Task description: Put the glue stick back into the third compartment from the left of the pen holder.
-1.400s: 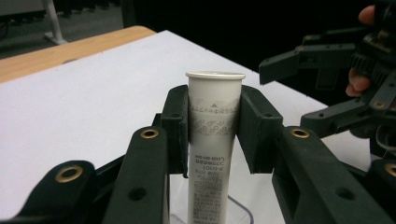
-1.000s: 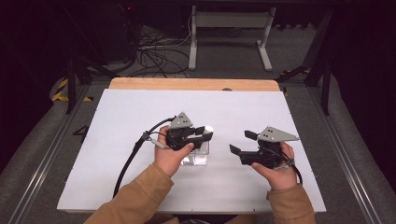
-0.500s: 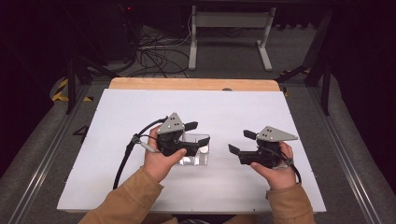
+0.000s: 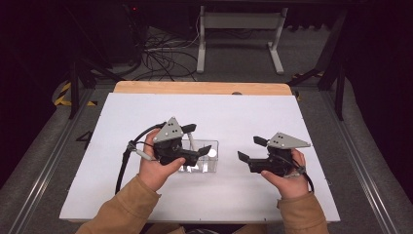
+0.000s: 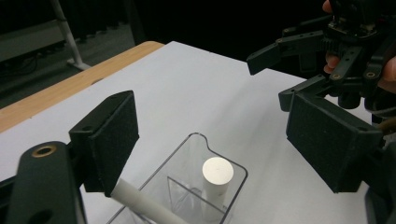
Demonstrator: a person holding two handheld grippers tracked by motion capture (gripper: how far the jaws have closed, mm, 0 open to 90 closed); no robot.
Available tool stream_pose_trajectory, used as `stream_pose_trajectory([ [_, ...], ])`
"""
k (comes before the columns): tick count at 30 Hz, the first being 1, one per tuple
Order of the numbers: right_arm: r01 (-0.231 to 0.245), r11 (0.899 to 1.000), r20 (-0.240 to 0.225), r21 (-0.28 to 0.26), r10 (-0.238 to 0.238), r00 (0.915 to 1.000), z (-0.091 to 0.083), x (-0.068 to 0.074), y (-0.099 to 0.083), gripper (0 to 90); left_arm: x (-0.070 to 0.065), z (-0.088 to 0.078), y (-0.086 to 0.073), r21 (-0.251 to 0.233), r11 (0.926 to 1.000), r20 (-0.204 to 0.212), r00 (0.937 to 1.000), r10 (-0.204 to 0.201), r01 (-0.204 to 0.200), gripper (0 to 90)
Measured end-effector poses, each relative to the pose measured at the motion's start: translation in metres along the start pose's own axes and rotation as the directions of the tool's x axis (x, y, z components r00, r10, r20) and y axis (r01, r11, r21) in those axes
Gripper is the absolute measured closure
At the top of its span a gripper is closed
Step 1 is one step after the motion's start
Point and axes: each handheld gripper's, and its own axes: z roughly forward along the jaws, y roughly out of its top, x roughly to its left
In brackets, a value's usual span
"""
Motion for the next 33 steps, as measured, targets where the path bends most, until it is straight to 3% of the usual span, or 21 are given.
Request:
stream_pose_trajectory([
  [8, 0.002, 1.0, 0.002, -0.019, -0.002, 1.0, -0.004, 0.002, -0.004, 16.1, 0.009, -0.032, -0.013, -0.018, 0.9997, -0.059, 0.9982, 0.012, -0.013, 9.5],
  [18, 0.046, 0.999, -0.038, -0.02, -0.046, 0.9982, -0.011, 0.003, -0.02, 7.7, 0.022, -0.062, -0.049, -0.032, 0.9993, -0.117, 0.993, -0.02, 0.016, 7.8],
  [26, 0.063, 0.997, -0.025, -0.039, -0.064, 0.9976, -0.016, 0.0, -0.034, 6.9, 0.029, -0.081, -0.079, -0.053, 0.9985, -0.16, 0.9867, -0.025, 0.016, 7.4],
  [33, 0.058, 0.997, -0.009, -0.058, -0.058, 0.9983, -0.019, -0.001, -0.043, 6.9, 0.036, -0.097, -0.11, -0.039, 0.9988, -0.168, 0.9851, -0.037, 0.031, 6.3],
])
